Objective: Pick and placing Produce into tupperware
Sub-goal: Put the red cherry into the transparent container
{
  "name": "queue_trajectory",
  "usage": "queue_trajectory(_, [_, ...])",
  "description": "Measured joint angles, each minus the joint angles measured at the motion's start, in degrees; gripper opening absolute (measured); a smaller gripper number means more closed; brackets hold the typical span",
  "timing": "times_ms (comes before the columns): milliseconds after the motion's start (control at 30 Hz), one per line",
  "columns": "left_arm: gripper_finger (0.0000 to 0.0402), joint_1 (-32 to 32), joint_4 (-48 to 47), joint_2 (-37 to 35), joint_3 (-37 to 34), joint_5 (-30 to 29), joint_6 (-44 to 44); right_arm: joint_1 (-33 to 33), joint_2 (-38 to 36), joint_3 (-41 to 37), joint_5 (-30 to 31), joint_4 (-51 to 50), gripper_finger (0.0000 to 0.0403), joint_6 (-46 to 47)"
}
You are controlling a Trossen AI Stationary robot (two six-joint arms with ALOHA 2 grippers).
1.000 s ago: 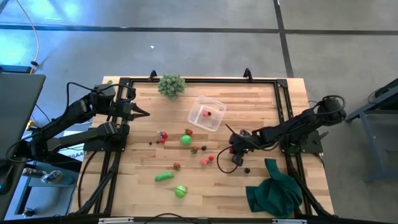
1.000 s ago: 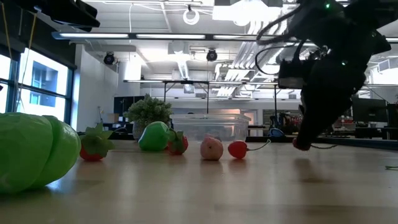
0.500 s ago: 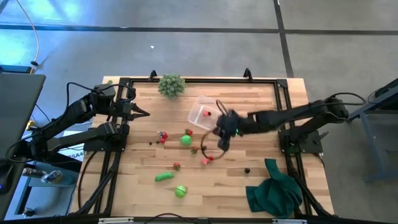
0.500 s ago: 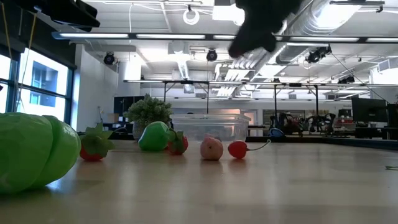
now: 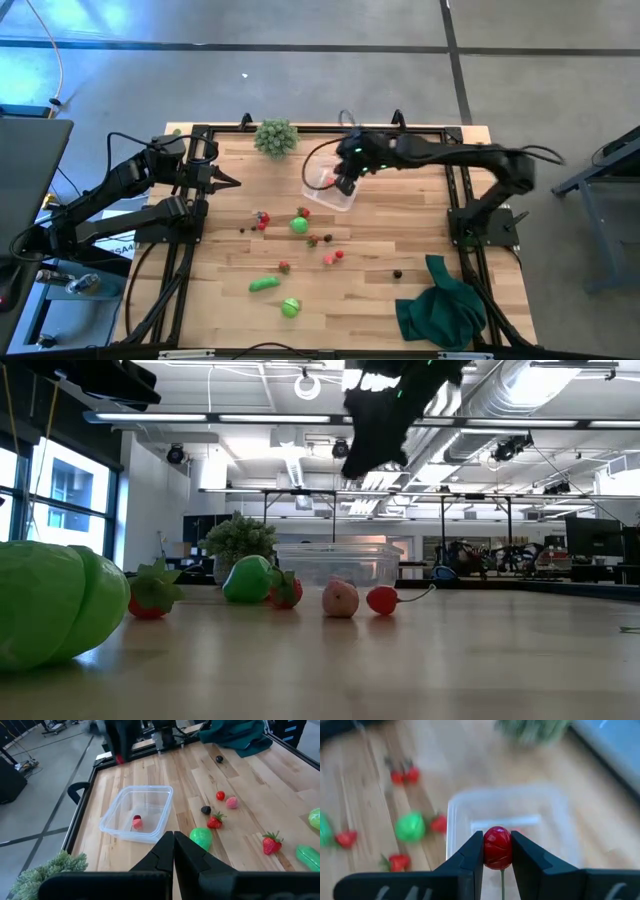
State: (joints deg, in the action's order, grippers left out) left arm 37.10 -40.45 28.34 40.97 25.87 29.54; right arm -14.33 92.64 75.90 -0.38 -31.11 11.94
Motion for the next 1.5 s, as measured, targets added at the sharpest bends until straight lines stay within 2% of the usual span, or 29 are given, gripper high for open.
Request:
queue_trajectory(133, [0.0003, 0.00, -0.02, 0.01, 0.00, 0.00, 0.00, -0.29, 8.36, -0.09, -5.44, 1.13, 0.0067, -1.72])
queue_trajectory(367, [0.0003, 0.00, -0.02, 0.00, 0.00, 0.00, 0.00, -0.52, 16.21, -0.11, -6.14, 1.89, 0.0067, -4.56])
queue_trajectory(900, [0.0003, 0.00, 0.00, 0.02, 0.00, 0.00, 0.00, -3.34, 21.01, -0.09, -6.23, 2.40, 0.0067, -6.01])
queue_trajectory(1333, [0.0003, 0.00, -0.01, 0.01, 0.00, 0.00, 0.02, -3.32, 21.09, -0.09, -6.35, 3.10, 0.0067, -7.50])
queue_trajectory(1500, [0.0003, 0.00, 0.00, 0.02, 0.00, 0.00, 0.00, -3.32, 21.09, -0.09, -6.36, 3.51, 0.0089, -7.50])
